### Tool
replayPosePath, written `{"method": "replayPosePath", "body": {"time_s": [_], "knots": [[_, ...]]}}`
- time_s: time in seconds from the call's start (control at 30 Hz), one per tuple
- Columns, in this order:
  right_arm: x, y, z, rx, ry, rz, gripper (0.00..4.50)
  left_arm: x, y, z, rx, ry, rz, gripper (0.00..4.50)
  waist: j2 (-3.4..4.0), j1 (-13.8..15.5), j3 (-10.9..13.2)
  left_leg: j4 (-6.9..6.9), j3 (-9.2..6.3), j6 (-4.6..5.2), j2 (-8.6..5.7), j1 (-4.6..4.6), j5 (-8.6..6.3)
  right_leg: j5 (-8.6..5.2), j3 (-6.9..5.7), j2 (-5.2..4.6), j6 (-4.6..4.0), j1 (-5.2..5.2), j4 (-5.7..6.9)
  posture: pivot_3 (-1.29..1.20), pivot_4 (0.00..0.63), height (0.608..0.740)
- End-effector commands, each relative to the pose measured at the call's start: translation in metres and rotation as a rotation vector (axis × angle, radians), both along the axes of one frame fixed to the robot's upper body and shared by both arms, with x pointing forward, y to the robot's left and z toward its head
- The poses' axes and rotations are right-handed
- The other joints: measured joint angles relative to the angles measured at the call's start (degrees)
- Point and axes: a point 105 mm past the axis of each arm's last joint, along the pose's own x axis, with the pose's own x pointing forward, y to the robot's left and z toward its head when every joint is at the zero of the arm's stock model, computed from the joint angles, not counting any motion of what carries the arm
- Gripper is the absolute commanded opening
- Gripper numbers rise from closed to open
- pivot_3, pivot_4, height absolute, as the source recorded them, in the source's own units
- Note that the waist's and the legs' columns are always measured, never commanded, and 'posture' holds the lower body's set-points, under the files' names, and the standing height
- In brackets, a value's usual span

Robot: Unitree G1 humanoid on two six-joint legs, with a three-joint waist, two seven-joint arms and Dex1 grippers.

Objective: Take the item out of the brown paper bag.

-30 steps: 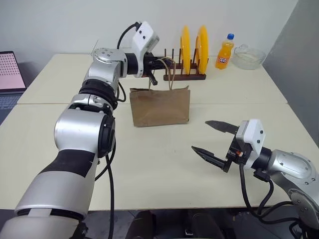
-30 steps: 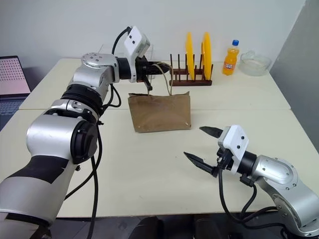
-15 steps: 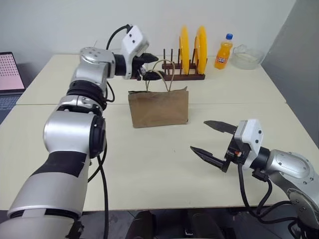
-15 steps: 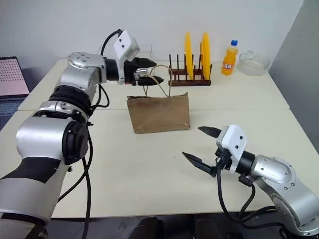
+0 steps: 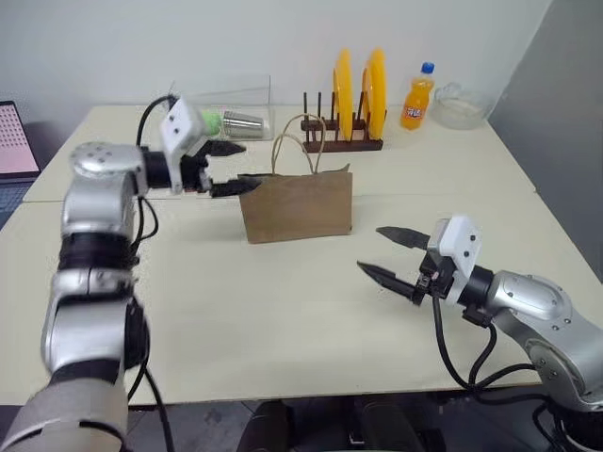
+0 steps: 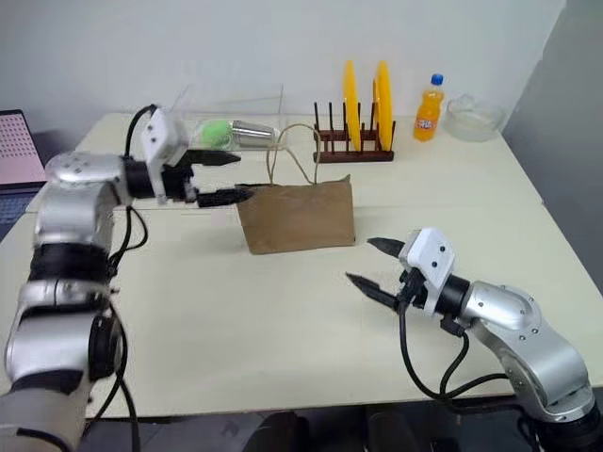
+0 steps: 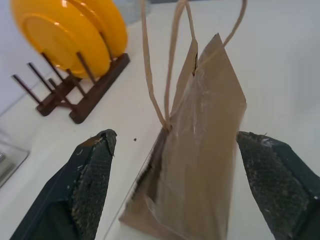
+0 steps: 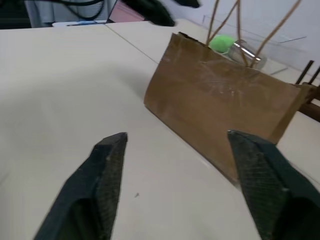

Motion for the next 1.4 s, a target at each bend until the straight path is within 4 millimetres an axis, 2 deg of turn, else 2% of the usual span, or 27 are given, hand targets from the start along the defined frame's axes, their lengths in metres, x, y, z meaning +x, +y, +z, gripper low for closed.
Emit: {"method": "replayPosePath", "body": {"time_s": [0.03,0.1,0.2,0.37,0.47,0.6,0.8,0.93,1.03,1.2,1.4], "knots": [[0.019,0.0,0.025,0.014,-0.122,-0.014,1.78,-0.05,-0.011,0.016,-0.073,-0.049,0.044,4.06,0.02,0.1,0.01,0.0,0.02,0.02,0.01,0.03,-0.01,0.0,0.05,0.0,0.0,0.0,-0.04,0.0,0.15,0.74],[0.039,0.001,0.035,-0.006,-0.182,-0.034,1.1,-0.069,-0.015,-0.002,-0.051,-0.014,0.071,4.06,0.02,0.32,0.01,0.02,0.01,0.04,0.0,0.05,-0.03,0.0,0.03,0.0,0.0,0.05,-0.05,0.0,0.15,0.74],[0.076,0.008,0.055,-0.031,-0.266,-0.068,0.04,-0.084,-0.013,-0.018,-0.054,0.002,0.154,4.06,0.03,0.64,0.01,0.02,-0.02,0.05,-0.02,0.24,-0.02,-0.01,-0.01,0.02,0.03,0.21,-0.03,0.0,0.15,0.74],[0.134,0.023,0.075,-0.134,-0.322,-0.109,0.04,-0.104,-0.022,-0.026,-0.114,0.038,0.182,4.06,0.04,0.49,0.02,-0.01,-0.01,0.06,-0.01,0.52,0.0,0.15,-0.03,0.06,-0.14,0.48,-0.06,0.0,0.15,0.74],[0.159,0.029,0.081,-0.213,-0.346,-0.131,0.04,-0.111,-0.026,-0.027,-0.144,0.046,0.188,4.06,0.03,0.48,0.02,-0.04,0.01,0.04,-0.01,0.52,0.01,0.16,0.0,0.05,-0.17,0.48,-0.08,0.0,0.15,0.74],[0.185,0.043,0.076,-0.385,-0.347,-0.147,0.04,-0.121,-0.033,-0.032,-0.169,0.068,0.186,4.06,0.05,0.28,0.03,-0.11,0.08,0.01,-0.01,0.49,0.02,0.17,0.03,0.04,-0.19,0.41,-0.1,0.0,0.15,0.74],[0.192,0.067,0.054,-0.547,-0.296,-0.102,0.04,-0.127,-0.036,-0.033,-0.19,0.087,0.171,4.06,0.06,0.23,0.03,-0.13,0.08,-0.02,-0.01,0.45,0.02,0.16,0.05,0.03,-0.22,0.36,-0.11,0.0,0.15,0.74],[0.187,0.075,0.04,-0.621,-0.298,-0.033,0.04,-0.13,-0.035,-0.034,-0.194,0.094,0.171,4.06,0.1,0.4,0.06,-0.12,0.07,-0.01,-0.01,0.44,0.02,0.16,0.04,0.03,-0.22,0.36,-0.11,0.0,0.15,0.74],[0.177,0.082,0.039,-0.599,-0.298,0.074,0.04,-0.135,-0.033,-0.033,-0.198,0.088,0.171,4.06,0.11,0.31,0.06,-0.12,0.06,-0.01,-0.01,0.41,0.02,0.16,0.04,0.03,-0.23,0.35,-0.13,0.0,0.15,0.74],[0.165,0.075,0.03,-0.608,-0.288,0.197,0.04,-0.146,-0.028,-0.024,-0.234,0.037,0.205,4.06,0.17,0.3,0.1,-0.14,0.04,0.01,0.0,0.43,0.0,0.15,0.02,0.03,-0.23,0.33,-0.12,0.0,0.15,0.74],[0.151,0.075,0.018,-0.616,-0.276,0.317,0.04,-0.158,-0.031,-0.016,-0.265,0.007,0.2,4.06,0.25,0.32,0.15,-0.13,0.04,0.02,-0.01,0.44,0.0,0.12,0.02,0.03,-0.28,0.35,-0.13,0.0,0.15,0.74]]}}
